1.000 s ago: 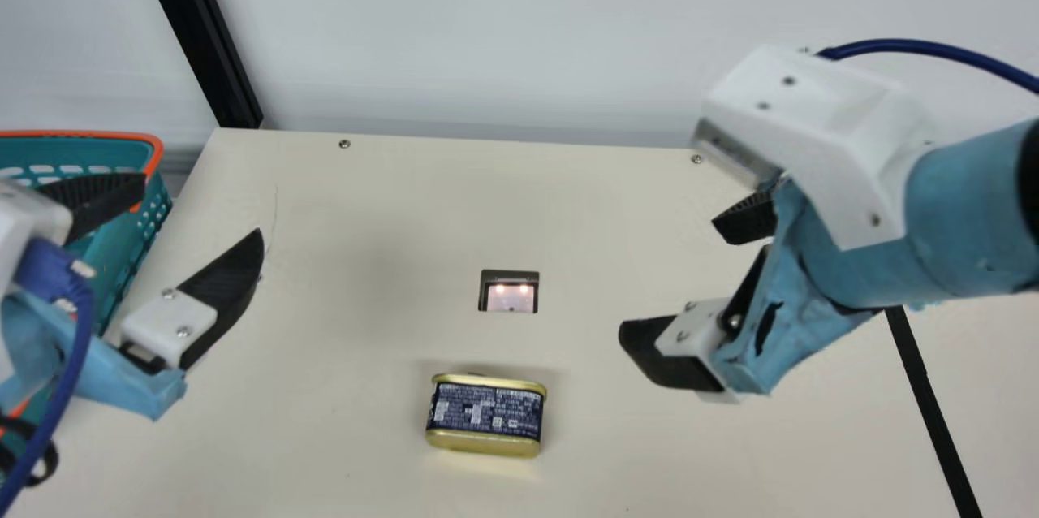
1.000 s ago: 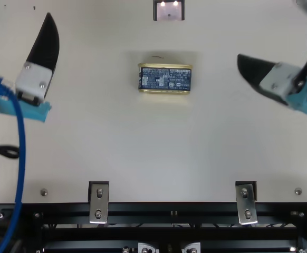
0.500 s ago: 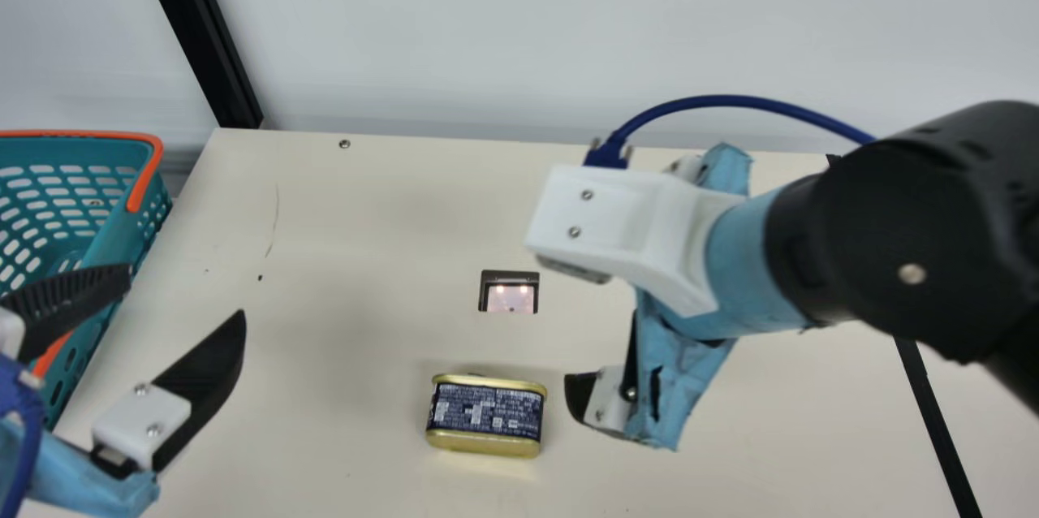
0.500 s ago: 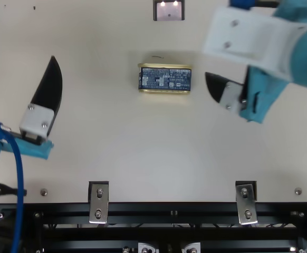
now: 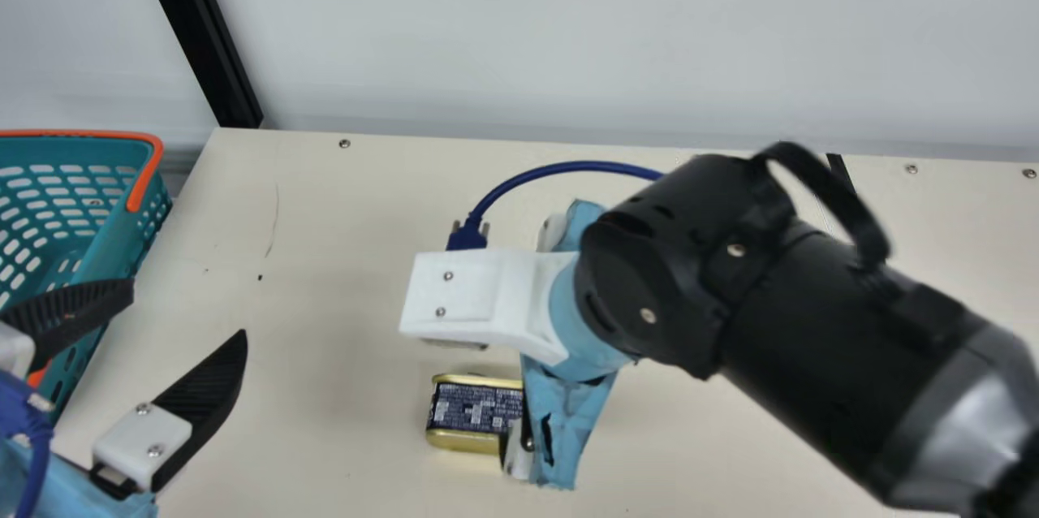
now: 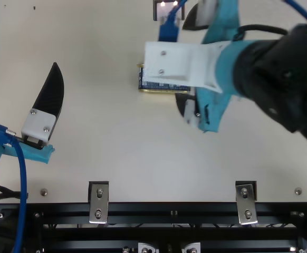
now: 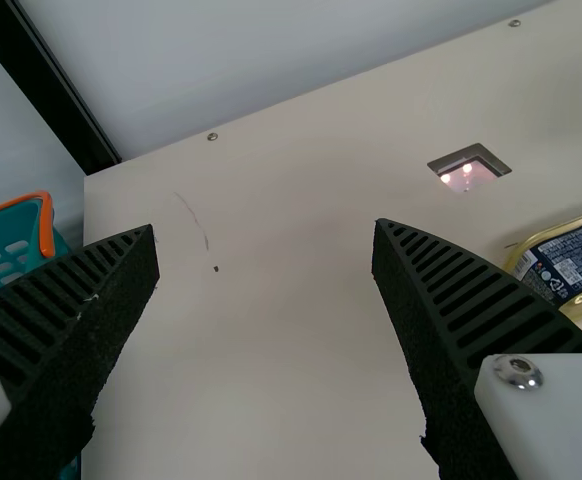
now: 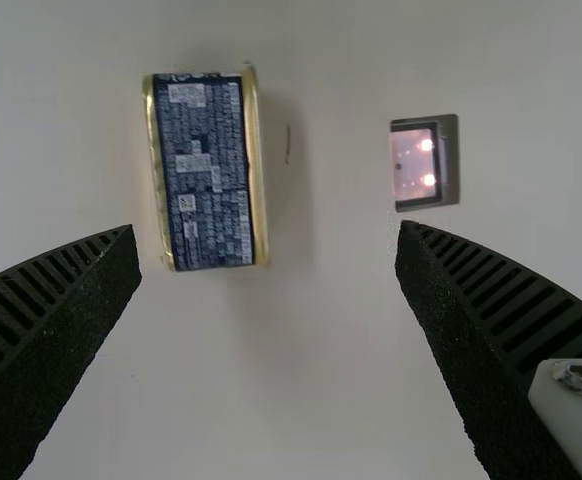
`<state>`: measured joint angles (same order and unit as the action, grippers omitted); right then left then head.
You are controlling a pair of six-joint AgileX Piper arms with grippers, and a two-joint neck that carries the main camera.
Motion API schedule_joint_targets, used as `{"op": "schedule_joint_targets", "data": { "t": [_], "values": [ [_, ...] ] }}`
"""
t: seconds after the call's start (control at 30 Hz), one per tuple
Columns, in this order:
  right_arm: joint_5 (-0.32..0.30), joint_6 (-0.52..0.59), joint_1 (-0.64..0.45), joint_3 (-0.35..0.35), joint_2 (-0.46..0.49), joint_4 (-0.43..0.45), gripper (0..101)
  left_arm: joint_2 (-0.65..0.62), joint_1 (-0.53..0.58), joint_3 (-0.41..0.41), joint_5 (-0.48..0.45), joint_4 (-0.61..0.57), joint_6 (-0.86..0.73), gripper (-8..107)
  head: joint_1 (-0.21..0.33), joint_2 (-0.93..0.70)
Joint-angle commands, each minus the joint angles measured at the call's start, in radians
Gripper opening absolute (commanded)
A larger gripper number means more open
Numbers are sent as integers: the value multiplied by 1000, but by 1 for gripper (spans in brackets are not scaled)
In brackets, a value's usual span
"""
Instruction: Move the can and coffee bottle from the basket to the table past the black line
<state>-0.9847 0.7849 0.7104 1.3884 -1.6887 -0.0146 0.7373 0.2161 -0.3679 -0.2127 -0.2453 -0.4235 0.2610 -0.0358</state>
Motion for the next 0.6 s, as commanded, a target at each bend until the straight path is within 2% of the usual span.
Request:
{"op": "schedule_joint_targets", "data": {
  "t": [0.0,0.27,0.57],
  "values": [
    [-19,-2,8,14,-22,-11,101,0,0,0,0,0,0,90,11,1],
    [-35,-14,31,64,-100,-35,101,0,0,0,0,0,0,90,11,1],
    [-20,-28,32,81,-184,-54,101,0,0,0,0,0,0,90,11,1]
  ]
}}
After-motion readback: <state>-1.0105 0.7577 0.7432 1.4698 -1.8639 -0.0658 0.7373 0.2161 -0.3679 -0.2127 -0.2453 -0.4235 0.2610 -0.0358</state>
